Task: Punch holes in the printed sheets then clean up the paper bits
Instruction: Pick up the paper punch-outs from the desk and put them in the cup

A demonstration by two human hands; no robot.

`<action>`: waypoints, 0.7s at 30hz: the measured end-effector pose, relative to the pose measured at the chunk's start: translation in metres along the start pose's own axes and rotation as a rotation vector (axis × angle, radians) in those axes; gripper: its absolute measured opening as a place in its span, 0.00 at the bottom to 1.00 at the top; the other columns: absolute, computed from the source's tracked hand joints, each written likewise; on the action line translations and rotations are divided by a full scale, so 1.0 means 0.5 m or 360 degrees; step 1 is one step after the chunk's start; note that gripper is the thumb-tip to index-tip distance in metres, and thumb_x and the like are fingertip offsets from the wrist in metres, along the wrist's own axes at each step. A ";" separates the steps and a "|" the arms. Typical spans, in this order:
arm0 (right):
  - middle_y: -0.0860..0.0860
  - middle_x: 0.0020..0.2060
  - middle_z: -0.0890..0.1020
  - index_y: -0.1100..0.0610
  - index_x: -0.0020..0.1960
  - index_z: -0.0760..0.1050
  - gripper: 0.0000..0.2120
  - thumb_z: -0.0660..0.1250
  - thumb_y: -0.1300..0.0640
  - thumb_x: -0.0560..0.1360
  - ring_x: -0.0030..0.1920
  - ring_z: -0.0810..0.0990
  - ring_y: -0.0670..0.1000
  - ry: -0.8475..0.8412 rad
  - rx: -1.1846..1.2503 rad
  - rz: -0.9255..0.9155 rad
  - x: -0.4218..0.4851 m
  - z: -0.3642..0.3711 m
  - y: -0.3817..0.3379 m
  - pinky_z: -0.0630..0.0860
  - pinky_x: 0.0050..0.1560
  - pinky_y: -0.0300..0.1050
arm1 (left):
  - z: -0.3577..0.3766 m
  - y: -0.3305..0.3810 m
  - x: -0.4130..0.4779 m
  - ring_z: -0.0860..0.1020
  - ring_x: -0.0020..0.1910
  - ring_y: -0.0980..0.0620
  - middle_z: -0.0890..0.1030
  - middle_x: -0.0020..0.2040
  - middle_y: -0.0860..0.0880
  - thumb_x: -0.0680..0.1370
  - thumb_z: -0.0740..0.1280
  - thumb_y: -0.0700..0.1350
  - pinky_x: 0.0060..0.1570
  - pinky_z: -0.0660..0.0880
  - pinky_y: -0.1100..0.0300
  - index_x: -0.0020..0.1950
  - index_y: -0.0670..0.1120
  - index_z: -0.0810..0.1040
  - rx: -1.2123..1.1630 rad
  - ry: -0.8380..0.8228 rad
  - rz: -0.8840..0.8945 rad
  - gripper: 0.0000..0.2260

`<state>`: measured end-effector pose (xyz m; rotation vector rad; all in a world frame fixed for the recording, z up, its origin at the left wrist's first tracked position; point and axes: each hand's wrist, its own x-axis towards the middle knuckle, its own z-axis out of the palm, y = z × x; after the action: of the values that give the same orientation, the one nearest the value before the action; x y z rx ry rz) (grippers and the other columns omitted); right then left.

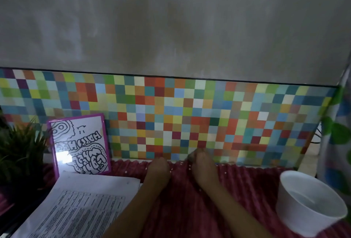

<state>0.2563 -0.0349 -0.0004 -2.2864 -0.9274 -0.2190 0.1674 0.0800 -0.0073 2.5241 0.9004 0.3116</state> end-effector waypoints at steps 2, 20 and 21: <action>0.51 0.39 0.77 0.53 0.37 0.70 0.13 0.63 0.67 0.76 0.42 0.77 0.52 0.0070 0.0196 0.0044 -0.001 -0.078 0.009 0.68 0.38 0.40 | -0.001 0.045 -0.010 0.78 0.54 0.48 0.78 0.57 0.45 0.82 0.57 0.37 0.51 0.74 0.60 0.57 0.40 0.77 -0.0055 0.0049 0.0079 0.10; 0.52 0.32 0.80 0.57 0.36 0.83 0.07 0.71 0.66 0.71 0.30 0.74 0.44 -0.0320 -0.0325 0.0473 -0.108 -0.483 0.292 0.65 0.27 0.29 | 0.126 0.489 -0.154 0.68 0.60 0.44 0.75 0.55 0.48 0.76 0.69 0.47 0.56 0.64 0.49 0.46 0.47 0.85 -0.0235 0.0022 0.0947 0.06; 0.51 0.31 0.80 0.60 0.40 0.85 0.02 0.74 0.65 0.69 0.30 0.74 0.42 -0.0281 -0.0302 0.0494 -0.111 -0.482 0.292 0.66 0.27 0.29 | 0.125 0.490 -0.154 0.68 0.61 0.46 0.75 0.56 0.49 0.75 0.71 0.47 0.57 0.65 0.49 0.44 0.47 0.85 -0.0243 0.0068 0.0922 0.05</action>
<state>0.3342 -0.2960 0.0905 -2.6211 -0.6447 0.0320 0.2638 -0.1597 0.0493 2.5889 0.1278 0.5855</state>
